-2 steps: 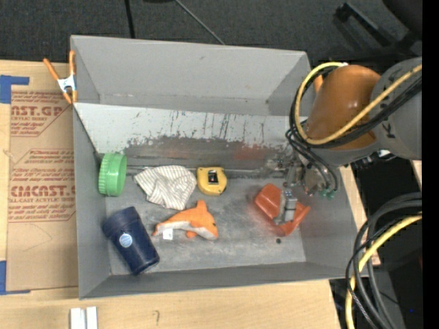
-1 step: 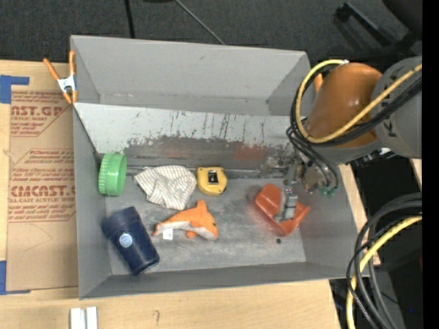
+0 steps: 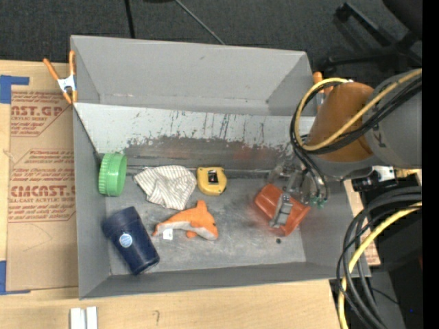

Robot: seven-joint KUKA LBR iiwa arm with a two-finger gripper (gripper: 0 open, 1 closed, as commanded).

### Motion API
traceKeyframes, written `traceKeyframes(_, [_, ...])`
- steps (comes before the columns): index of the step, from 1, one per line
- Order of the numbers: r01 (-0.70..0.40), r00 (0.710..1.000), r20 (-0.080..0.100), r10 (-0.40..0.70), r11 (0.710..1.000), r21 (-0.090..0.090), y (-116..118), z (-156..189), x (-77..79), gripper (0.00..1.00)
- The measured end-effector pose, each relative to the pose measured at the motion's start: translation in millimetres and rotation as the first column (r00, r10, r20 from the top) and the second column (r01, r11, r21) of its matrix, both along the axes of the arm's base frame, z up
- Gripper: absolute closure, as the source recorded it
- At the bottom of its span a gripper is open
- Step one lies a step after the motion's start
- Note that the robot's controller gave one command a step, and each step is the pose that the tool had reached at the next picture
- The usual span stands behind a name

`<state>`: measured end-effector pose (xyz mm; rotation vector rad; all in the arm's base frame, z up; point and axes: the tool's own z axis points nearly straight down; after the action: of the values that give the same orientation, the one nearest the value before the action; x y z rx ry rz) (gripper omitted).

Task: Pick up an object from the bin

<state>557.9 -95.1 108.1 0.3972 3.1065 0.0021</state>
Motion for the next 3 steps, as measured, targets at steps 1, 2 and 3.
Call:
traceKeyframes(1, [0.014, 1.000, -0.010, -0.014, 1.000, 0.000, -22, -32, -13.3, 0.00])
traceKeyframes(2, [0.098, 0.995, -0.010, -0.098, 0.995, 0.001, -10, -36, -51.2, 0.00])
traceKeyframes(3, [0.044, 0.999, -0.010, -0.044, 0.999, -0.001, -18, -33, -24.2, 0.00])
